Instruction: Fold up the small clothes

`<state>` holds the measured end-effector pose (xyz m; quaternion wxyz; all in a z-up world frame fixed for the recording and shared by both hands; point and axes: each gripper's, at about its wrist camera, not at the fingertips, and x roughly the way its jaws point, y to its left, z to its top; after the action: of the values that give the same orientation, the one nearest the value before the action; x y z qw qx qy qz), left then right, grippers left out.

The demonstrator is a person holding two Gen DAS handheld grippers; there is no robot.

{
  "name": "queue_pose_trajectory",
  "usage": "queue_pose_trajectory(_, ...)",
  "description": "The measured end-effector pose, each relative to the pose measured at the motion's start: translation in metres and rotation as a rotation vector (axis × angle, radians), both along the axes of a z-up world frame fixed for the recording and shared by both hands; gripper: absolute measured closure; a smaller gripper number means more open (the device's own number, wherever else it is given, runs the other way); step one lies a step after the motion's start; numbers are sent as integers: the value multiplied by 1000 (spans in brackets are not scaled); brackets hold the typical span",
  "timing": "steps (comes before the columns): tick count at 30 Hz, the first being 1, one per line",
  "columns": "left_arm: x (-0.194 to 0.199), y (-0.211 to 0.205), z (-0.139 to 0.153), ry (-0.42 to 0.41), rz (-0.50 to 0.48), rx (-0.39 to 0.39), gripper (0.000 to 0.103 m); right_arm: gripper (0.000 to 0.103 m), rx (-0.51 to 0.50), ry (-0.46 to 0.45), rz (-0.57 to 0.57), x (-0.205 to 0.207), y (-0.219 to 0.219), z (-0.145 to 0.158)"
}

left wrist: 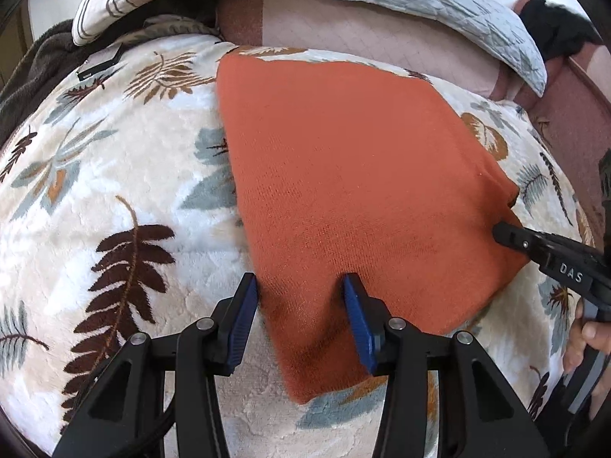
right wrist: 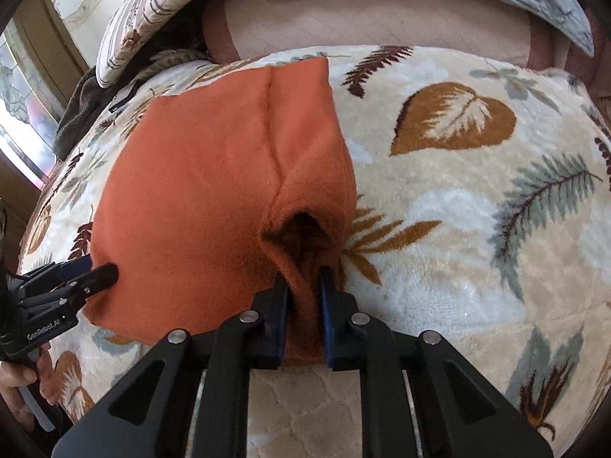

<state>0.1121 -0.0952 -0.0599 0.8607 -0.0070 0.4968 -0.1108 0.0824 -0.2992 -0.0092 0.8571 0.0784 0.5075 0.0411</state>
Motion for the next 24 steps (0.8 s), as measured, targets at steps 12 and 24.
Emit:
queue_pose_trajectory(12,-9,5,-6,15,3,-55,36,52,162,36,-93,-23,-14,-11)
queue_pose_trajectory(24,-7,8,0,24,-38,-60,85,81,164,15,-85,-35,-3,-5)
